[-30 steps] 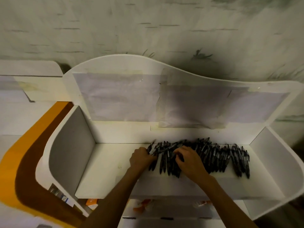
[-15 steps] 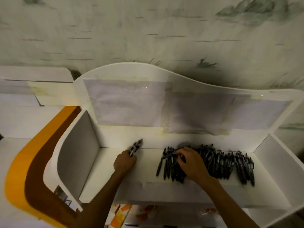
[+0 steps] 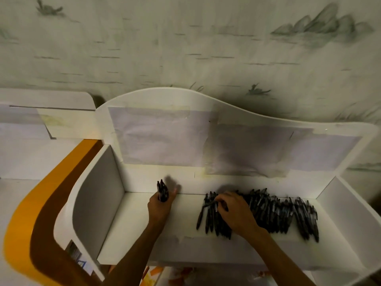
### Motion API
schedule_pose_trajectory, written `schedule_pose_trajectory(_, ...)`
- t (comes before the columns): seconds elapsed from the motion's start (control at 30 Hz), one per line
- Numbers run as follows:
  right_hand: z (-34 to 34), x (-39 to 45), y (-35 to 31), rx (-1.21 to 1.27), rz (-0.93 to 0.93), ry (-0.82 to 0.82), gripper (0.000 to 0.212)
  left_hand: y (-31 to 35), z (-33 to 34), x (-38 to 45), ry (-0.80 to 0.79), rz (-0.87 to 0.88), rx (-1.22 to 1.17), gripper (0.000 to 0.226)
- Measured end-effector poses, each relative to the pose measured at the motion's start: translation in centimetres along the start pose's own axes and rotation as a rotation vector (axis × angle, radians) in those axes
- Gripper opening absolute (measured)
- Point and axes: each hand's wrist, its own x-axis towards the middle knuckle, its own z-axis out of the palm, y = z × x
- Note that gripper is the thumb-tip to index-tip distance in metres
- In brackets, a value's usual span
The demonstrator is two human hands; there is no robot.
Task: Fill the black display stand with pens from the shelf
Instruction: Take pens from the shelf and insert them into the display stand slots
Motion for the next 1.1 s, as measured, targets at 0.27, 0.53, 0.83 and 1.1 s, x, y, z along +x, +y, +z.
schedule_pose_trajectory(0.27, -0.9, -0.3, -0.5, -0.006, 0.011, -0.012, 0.018, 0.3, -1.0, -0.4, -0.004, -0.010, 0.052, 0.055)
schedule_pose_trajectory(0.53, -2.3, 2.1, -3.8, 0.089, -0.066, 0.009, 0.016, 4.3, -3.8, -2.4, 0.008, 0.149, 0.131, 0.042)
schedule_pose_trajectory(0.83, -1.5, 6.8, -12.4, 0.171, -0.189, 0.049, 0.020, 10.1, -11.4, -5.6, -0.121, 0.145, -0.035, 0.039)
schedule_pose_trajectory(1.1, -0.8, 8.6, -25.5, 0.177, -0.344, 0.061, 0.020, 13.7, -23.9, -8.1, -0.057, 0.219, -0.170, 0.016)
